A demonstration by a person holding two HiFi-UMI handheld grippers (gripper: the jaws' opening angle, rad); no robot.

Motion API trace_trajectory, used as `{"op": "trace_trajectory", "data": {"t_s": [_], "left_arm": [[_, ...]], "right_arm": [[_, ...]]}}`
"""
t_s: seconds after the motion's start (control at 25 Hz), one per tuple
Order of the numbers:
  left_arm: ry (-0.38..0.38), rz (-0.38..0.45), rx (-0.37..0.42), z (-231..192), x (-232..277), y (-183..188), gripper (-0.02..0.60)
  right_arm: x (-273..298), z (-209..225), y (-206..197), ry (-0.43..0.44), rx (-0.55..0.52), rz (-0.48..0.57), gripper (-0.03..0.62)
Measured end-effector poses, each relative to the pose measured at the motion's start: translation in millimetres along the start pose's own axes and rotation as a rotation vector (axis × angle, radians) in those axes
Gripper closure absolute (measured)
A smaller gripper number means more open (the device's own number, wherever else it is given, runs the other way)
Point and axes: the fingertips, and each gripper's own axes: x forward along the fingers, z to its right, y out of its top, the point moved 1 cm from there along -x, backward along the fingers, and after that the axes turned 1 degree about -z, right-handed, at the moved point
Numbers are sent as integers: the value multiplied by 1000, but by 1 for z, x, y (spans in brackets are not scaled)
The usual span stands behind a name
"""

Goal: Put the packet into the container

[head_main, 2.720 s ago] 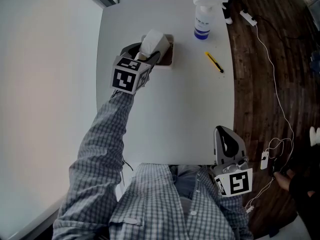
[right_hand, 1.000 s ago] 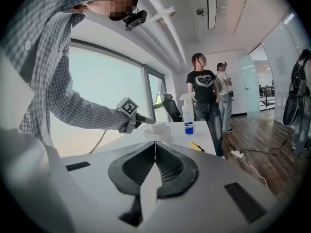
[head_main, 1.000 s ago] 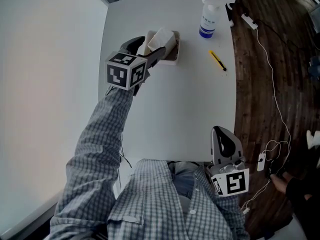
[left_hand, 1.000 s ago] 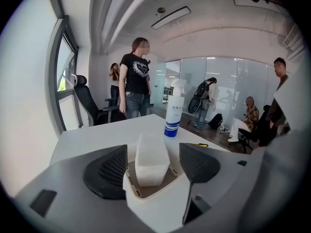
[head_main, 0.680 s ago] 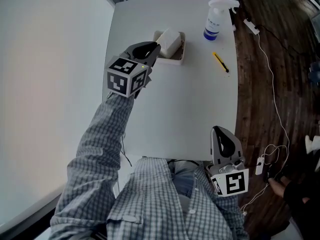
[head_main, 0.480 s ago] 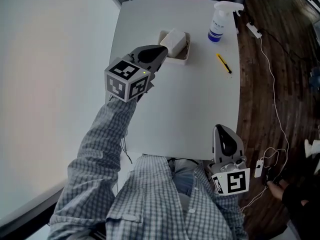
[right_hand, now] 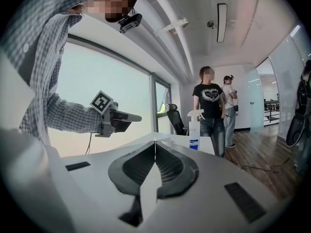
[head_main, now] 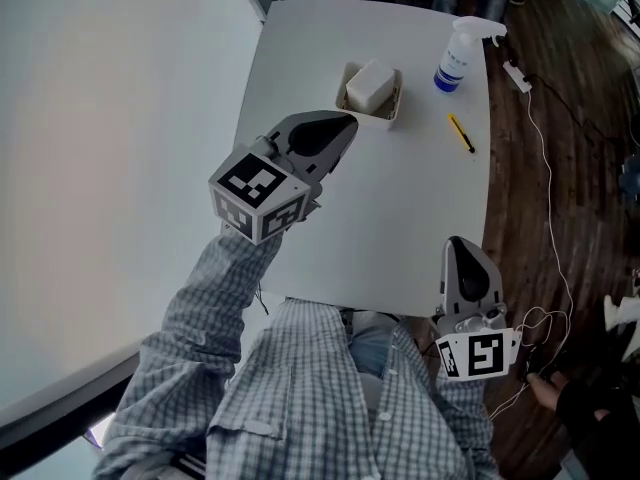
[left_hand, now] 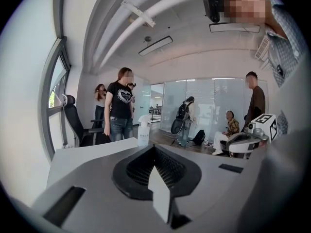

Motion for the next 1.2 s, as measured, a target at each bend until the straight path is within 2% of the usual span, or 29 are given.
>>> {"op": "trace_trajectory", "data": {"t_s": [0.72, 1.04, 1.2], "left_arm": [[85, 91, -114, 30, -82, -6, 574], [79, 116, -184, 41, -102, -17, 574], [76, 111, -178, 48, -106, -18, 574]], "right_arm": [[16, -17, 29, 39, -65, 39, 582], [19, -23, 35, 43, -73, 48, 581], [19, -27, 39, 52, -74, 50, 582]]}}
